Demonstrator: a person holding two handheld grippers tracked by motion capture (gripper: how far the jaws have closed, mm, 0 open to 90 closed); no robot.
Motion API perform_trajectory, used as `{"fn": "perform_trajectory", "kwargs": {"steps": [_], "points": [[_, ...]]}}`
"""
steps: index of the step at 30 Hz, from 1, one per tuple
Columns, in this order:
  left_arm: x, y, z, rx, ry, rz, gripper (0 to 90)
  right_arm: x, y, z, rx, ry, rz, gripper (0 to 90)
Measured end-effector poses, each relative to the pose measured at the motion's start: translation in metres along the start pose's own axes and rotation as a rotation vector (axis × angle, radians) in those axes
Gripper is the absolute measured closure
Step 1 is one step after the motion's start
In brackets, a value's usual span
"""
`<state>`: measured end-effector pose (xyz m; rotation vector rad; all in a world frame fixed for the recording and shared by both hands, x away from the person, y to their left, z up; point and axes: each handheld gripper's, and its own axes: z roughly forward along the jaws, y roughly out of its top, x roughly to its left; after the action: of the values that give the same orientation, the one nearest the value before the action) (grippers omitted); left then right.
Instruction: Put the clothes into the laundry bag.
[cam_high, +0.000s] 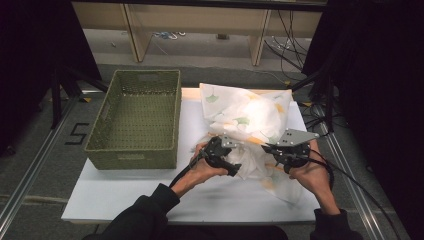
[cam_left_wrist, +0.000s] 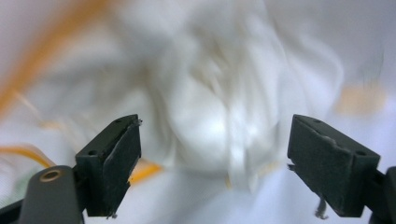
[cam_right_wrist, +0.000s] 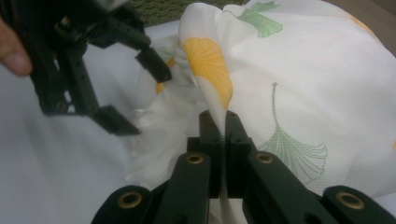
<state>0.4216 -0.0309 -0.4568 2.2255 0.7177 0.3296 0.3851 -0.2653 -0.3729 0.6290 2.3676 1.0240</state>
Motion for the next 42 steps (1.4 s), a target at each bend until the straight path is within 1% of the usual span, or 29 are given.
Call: {"fn": "perform_trajectory", "kwargs": {"steps": [1,2,3,5,7,8,9,11,12,14,17,18,19,20,21,22,23,24,27,28,30,31,32,35,36,38,40,41,42], "points": [[-0.003,-0.003,0.005,0.017,0.009,0.029,17.8,0.0,0.0,0.0,0.0,0.0,0.0,89.7],[-0.007,-0.005,0.018,0.045,0.021,0.056,18.7,0.001,0.0,0.002,-0.003,0.0,-0.011,89.7],[-0.007,-0.005,0.025,0.037,0.026,0.057,21.5,0.002,0.0,0.001,0.003,-0.002,0.006,89.7],[-0.007,-0.001,0.035,0.007,0.025,0.032,35.6,0.002,0.0,0.002,0.002,0.004,-0.002,89.7],[-0.007,0.001,0.039,-0.005,0.027,0.036,53.2,0.002,-0.001,0.002,0.003,0.007,-0.004,89.7],[-0.007,0.004,0.042,-0.01,0.031,0.051,53.2,0.001,-0.002,0.002,0.008,0.015,-0.009,89.7],[-0.007,0.006,0.044,-0.013,0.047,0.064,61.6,0.001,-0.003,0.002,0.017,0.013,-0.006,89.7],[-0.005,0.01,0.047,-0.029,0.061,0.045,74.4,-0.001,-0.007,0.004,0.023,0.011,0.007,89.7],[0.0,0.015,0.05,-0.071,0.081,0.041,78.1,-0.002,-0.01,0.006,0.024,0.015,0.019,89.7],[0.0,0.017,0.05,-0.078,0.096,0.046,78.8,-0.002,-0.011,0.006,0.028,0.015,0.016,89.7],[0.0,0.026,0.053,-0.131,0.129,0.014,80.8,-0.001,-0.011,0.01,0.03,0.024,0.018,89.8],[0.001,0.034,0.054,-0.164,0.151,0.021,81.3,0.0,-0.011,0.01,0.031,0.029,0.014,89.8],[0.001,0.034,0.054,-0.164,0.151,0.021,81.4,0.0,-0.011,0.01,0.031,0.029,0.014,89.8],[0.0,0.039,0.056,-0.191,0.166,-0.033,81.4,-0.002,-0.011,0.009,0.025,0.021,0.013,89.7],[-0.001,0.04,0.06,-0.214,0.173,-0.059,81.4,-0.003,-0.011,0.007,0.024,0.02,0.026,89.7],[0.002,0.04,0.062,-0.191,0.179,-0.014,81.3,-0.004,-0.011,0.006,0.027,0.018,0.026,89.8],[0.002,0.04,0.062,-0.191,0.179,-0.014,80.8,-0.004,-0.011,0.006,0.027,0.018,0.026,89.8],[0.004,0.035,0.071,-0.155,0.184,0.012,79.8,-0.005,-0.013,0.006,0.036,0.006,0.036,89.8],[0.003,0.03,0.07,-0.151,0.19,0.008,76.9,-0.008,-0.016,0.008,0.032,-0.006,0.056,89.7],[0.001,0.026,0.063,-0.134,0.152,-0.009,75.6,-0.011,-0.019,0.008,0.031,-0.01,0.055,89.7],[-0.001,0.023,0.054,-0.121,0.131,0.029,72.5,-0.014,-0.021,0.009,0.029,-0.025,0.071,89.7],[-0.001,0.023,0.054,-0.121,0.131,0.029,70.8,-0.014,-0.021,0.009,0.029,-0.025,0.071,89.7],[-0.004,0.019,0.045,-0.126,0.117,0.048,68.8,-0.017,-0.022,0.008,0.021,-0.046,0.084,89.7],[-0.006,0.015,0.038,-0.134,0.111,0.039,63.1,-0.021,-0.022,0.008,0.019,-0.06,0.094,89.7],[-0.009,0.01,0.036,-0.124,0.09,0.031,55.0,-0.022,-0.023,0.011,0.017,-0.067,0.094,89.7],[-0.01,0.01,0.039,-0.108,0.094,0.028,49.7,-0.021,-0.023,0.012,0.026,-0.058,0.081,89.7],[-0.009,0.011,0.041,-0.107,0.106,0.036,52.0,-0.019,-0.022,0.012,0.031,-0.051,0.081,89.7],[-0.008,0.016,0.049,-0.125,0.109,0.012,60.5,-0.016,-0.021,0.013,0.039,-0.042,0.076,89.7],[-0.006,0.02,0.052,-0.13,0.118,0.02,66.7,-0.014,-0.02,0.014,0.04,-0.039,0.076,89.7]]}}
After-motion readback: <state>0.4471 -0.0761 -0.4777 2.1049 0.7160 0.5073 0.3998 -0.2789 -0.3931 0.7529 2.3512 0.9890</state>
